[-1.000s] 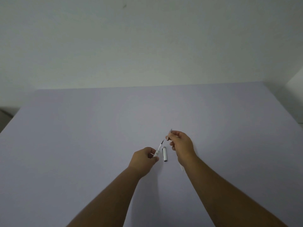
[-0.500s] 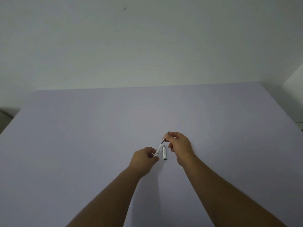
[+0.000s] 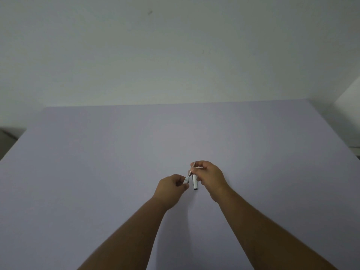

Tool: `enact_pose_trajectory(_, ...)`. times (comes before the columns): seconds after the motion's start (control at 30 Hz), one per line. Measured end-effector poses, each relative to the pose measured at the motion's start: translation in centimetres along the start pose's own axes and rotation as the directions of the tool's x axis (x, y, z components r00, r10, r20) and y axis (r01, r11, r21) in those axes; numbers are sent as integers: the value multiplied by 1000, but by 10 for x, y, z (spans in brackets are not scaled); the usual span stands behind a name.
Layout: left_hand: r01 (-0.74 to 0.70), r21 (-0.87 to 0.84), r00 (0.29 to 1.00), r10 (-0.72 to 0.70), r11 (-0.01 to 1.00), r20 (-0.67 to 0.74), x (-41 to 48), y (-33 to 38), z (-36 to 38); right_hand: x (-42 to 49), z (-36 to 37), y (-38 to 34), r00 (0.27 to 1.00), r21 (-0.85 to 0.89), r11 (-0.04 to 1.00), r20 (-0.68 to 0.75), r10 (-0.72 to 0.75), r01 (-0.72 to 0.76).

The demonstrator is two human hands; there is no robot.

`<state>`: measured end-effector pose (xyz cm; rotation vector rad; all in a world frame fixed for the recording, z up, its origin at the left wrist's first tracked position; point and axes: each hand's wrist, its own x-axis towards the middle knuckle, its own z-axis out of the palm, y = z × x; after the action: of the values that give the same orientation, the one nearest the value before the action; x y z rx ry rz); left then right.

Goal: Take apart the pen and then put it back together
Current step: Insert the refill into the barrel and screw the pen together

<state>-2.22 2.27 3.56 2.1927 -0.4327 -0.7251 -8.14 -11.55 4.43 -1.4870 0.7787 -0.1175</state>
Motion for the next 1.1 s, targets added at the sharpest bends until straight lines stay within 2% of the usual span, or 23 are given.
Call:
enact_pose_trajectory(0.33,2,16,1000,-2,1000,-18,0,5,-2,-3,-3,1,991,-27,999,128,43,-39)
enact_pose_trajectory(0.53,-34,79,999,36,996,-30,-1,8,0,0,0,1,994,-77,993,44,97,-93)
enact_pose_trajectory(0.63,-31,69,999,33,997,-26,-2,10,1,-1,4,0,995,-47,996,65,77,-74)
enact_pose_trajectory(0.77,-28,84,1000,29,996,-11,-3,10,1,-1,4,-4,993,-135,986,49,104,-97)
enact_pose_trajectory(0.9,2,24,1000,-2,1000,-13,-1,11,-4,-1,1,-6,989,-38,994,106,101,-98)
enact_pose_trajectory(1.0,2,39,1000,-2,999,-8,-1,12,-5,-2,0,-4,996,-139,989,66,60,-51)
enact_pose_trajectory(1.1,-9,45,1000,10,999,-2,-3,13,-2,-1,0,-4,997,-202,976,-10,78,-78)
